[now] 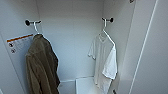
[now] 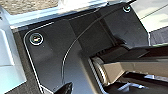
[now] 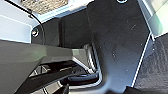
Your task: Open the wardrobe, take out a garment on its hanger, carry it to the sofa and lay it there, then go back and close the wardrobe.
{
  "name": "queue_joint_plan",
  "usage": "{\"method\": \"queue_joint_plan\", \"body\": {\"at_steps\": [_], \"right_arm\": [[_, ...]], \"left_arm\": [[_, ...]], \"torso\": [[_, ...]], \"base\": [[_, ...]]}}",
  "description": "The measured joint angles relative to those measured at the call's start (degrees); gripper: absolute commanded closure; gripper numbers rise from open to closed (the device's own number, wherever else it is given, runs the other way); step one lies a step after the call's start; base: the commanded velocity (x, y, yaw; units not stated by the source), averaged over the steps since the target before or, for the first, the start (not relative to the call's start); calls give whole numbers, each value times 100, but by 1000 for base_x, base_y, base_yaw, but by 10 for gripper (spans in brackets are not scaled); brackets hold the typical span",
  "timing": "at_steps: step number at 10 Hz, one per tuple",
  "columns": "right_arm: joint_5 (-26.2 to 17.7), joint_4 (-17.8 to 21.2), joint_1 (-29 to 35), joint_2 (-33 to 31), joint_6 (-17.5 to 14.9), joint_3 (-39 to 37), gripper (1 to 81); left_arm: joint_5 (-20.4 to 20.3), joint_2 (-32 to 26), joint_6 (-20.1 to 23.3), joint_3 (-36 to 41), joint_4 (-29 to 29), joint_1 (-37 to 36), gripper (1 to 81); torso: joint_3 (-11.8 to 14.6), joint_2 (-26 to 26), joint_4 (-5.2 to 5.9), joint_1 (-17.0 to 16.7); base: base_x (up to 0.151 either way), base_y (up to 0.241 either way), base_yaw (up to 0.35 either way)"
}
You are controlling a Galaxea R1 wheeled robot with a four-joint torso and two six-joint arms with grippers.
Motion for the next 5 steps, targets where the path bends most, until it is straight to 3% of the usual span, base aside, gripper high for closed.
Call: {"method": "queue_joint_plan", "body": {"at_steps": [1,2,5], "right_arm": [[5,0,-11,0,0,0,10],[0,0,-16,-1,0,0,10],[13,0,-27,0,0,0,10]], "left_arm": [[-6,-74,2,171,0,-4,10],[-17,-212,2,384,0,-20,10],[-2,-689,-2,1204,0,-80,10]], "torso": [[24,0,-147,0],[33,0,-217,-2],[35,0,-219,-2]], "base": [[0,0,0],[0,0,0],[0,0,0]]}}
